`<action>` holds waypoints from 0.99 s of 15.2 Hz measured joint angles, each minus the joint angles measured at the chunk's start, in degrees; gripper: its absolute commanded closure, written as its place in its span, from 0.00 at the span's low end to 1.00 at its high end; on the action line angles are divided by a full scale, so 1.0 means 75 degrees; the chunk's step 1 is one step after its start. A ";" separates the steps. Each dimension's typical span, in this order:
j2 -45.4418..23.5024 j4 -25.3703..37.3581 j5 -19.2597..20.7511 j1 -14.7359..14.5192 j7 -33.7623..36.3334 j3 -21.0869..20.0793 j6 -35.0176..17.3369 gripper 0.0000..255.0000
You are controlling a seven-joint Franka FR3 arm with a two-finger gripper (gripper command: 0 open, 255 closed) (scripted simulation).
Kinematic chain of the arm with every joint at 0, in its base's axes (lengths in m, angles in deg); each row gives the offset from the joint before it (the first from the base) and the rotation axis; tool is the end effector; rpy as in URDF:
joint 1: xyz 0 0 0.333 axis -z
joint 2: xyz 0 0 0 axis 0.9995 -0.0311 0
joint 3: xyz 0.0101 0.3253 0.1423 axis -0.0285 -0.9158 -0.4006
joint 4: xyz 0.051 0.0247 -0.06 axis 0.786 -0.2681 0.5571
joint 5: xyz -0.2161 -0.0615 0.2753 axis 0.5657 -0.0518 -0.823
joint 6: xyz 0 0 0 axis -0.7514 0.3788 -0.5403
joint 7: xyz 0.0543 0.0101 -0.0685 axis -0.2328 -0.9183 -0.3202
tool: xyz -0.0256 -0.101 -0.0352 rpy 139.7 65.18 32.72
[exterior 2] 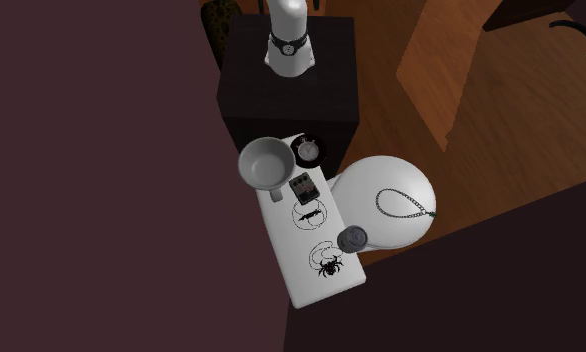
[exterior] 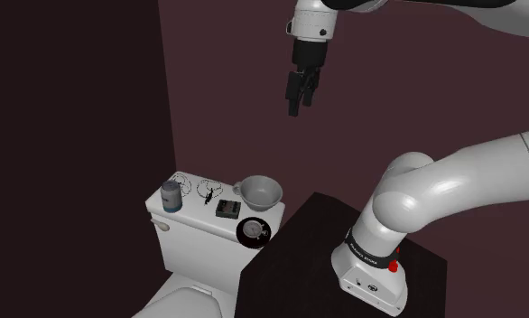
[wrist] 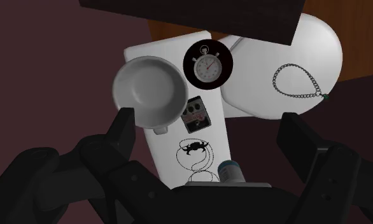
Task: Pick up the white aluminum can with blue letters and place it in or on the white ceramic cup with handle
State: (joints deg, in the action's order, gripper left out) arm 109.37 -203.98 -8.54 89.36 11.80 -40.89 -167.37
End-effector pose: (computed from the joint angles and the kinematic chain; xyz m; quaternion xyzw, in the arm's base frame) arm 0.2456 0.0205 0.6016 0.9970 0.0663 -0.0395 0.0029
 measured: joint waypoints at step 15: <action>-0.2650 -0.0441 -0.0280 -0.0228 0.0647 -0.0830 -0.3334 0.00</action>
State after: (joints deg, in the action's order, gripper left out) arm 89.49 -207.29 -10.64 87.65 16.66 -47.11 -192.38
